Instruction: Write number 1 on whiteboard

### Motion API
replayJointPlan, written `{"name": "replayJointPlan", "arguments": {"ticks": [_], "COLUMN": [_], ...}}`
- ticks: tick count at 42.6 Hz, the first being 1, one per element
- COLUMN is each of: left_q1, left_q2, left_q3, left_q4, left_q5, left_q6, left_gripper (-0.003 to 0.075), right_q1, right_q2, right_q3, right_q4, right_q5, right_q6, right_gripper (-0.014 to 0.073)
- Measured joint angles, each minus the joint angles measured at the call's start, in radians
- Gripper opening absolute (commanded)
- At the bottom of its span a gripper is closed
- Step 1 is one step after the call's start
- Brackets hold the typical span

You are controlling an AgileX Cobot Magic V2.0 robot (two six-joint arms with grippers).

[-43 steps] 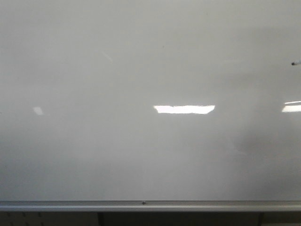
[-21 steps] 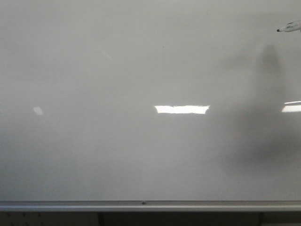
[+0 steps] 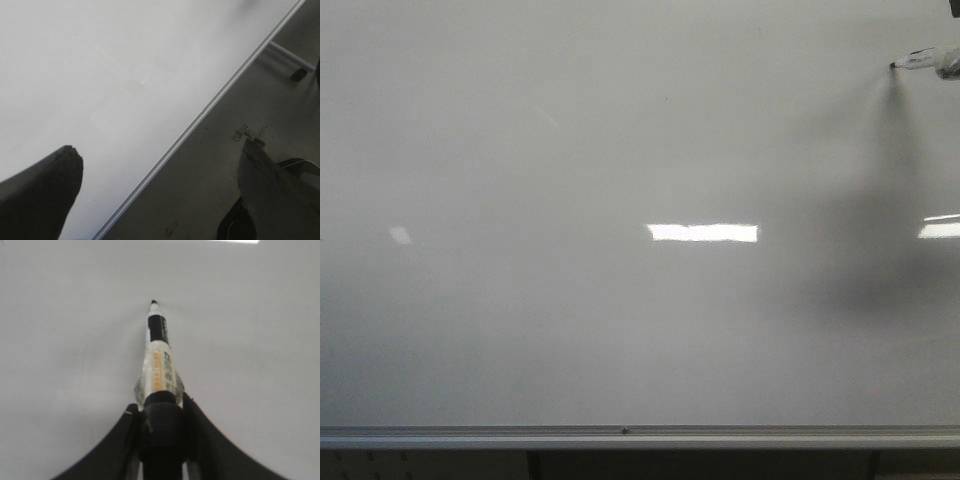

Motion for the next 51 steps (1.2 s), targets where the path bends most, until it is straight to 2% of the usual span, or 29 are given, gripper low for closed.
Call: {"name": "replayJointPlan", "arguments": {"ticks": [13, 21, 30, 37, 46, 51], "left_q1": [0.0, 0.0, 0.0, -0.007, -0.086, -0.156], "left_q2": [0.0, 0.0, 0.0, 0.0, 0.006, 0.025], "left_q3": [0.0, 0.0, 0.0, 0.0, 0.0, 0.0], "left_q4": [0.0, 0.0, -0.006, -0.024, -0.024, -0.026], "left_q5": [0.0, 0.0, 0.0, 0.0, 0.038, 0.043], "left_q6": [0.0, 0.0, 0.0, 0.006, 0.058, 0.092], "left_gripper": [0.0607, 0.0607, 0.0607, 0.0607, 0.0607, 0.0607], "right_q1": [0.0, 0.0, 0.008, 0.073, 0.151, 0.161], "right_q2": [0.009, 0.005, -0.096, -0.141, -0.141, -0.141], "right_q3": [-0.002, -0.021, -0.083, -0.184, -0.318, -0.352], "right_q4": [0.0, -0.002, -0.002, 0.045, 0.194, 0.313], "right_q5": [0.298, 0.334, 0.427, 0.637, 0.949, 1.054], "right_q6": [0.0, 0.0, -0.012, -0.149, -0.473, -0.649], "right_gripper": [-0.004, -0.004, -0.004, -0.004, -0.004, -0.004]}}
